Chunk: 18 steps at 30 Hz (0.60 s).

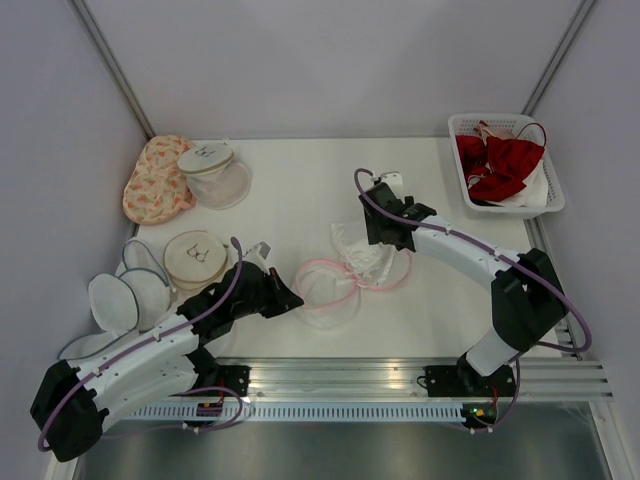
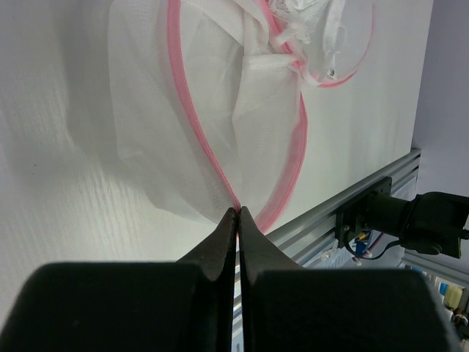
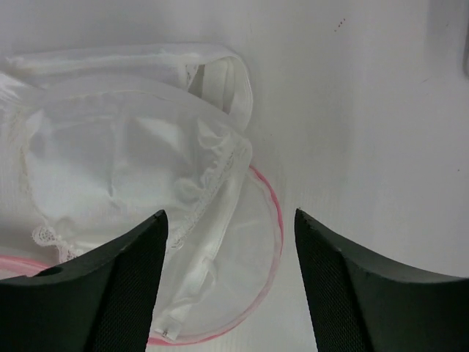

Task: Unzip the laundry bag and remove the bra

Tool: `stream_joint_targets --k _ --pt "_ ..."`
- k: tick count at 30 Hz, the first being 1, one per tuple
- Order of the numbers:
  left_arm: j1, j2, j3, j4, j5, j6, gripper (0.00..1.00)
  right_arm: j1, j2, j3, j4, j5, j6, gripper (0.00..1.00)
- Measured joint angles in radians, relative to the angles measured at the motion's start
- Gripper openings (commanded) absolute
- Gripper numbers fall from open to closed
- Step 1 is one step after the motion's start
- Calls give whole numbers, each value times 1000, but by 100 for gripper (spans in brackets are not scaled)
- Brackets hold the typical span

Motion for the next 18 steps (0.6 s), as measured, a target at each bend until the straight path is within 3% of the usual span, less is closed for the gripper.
stream_joint_targets --k 11,18 --pt "1 9 0 -3 0 0 2 64 -136 53 0 -124 -50 84" --pt "1 10 -2 -2 0 0 2 144 26 96 32 -173 -64 85"
